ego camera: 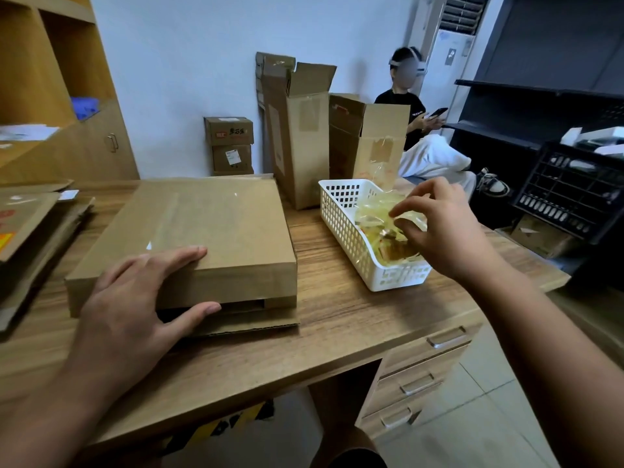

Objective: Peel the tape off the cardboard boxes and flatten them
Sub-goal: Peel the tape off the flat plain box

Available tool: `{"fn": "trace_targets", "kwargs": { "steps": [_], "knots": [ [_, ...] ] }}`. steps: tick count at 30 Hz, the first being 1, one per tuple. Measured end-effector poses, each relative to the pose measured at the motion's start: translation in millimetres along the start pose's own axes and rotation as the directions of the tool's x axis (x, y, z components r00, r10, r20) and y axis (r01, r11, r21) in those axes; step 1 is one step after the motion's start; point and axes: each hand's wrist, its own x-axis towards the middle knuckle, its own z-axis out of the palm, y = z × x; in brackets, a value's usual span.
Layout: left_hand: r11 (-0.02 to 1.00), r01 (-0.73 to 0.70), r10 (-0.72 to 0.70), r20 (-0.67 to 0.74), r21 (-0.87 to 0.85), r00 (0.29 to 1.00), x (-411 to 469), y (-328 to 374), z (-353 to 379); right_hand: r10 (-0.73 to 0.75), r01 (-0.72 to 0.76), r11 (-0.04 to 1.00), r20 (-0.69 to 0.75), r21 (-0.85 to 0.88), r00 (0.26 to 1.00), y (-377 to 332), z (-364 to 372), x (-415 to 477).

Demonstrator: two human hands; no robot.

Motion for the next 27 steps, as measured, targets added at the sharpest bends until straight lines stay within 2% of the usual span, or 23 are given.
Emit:
{"fn": "trace_targets", "kwargs": {
  "steps": [7, 12, 18, 27],
  "knots": [
    [1.0, -0.013, 0.013, 0.013, 0.009, 1.0, 0.1, 1.0, -2.3, -0.037, 0.032, 0.998, -0.091, -0.059, 0.995, -3.1, -11.0, -0.8],
    [1.0, -0.016, 0.016, 0.003, 0.017, 1.0, -0.7, 1.4, -1.8, -0.037, 0.035, 0.999, -0.148, -0.02, 0.988, -2.4, -13.4, 1.5],
    [1.0, -0.022, 0.022, 0.005, 0.018, 1.0, 0.2, 2.5, -2.9, -0.024, 0.022, 1.0, -0.098, -0.02, 0.995, 6.6, -7.2, 7.7],
    [1.0, -0.02, 0.02, 0.014, 0.012, 1.0, 0.6, 2.3, -3.1, 0.164, -0.169, 0.973, 0.048, 0.158, 0.985, 10.0, -2.3, 4.9]
  ]
}}
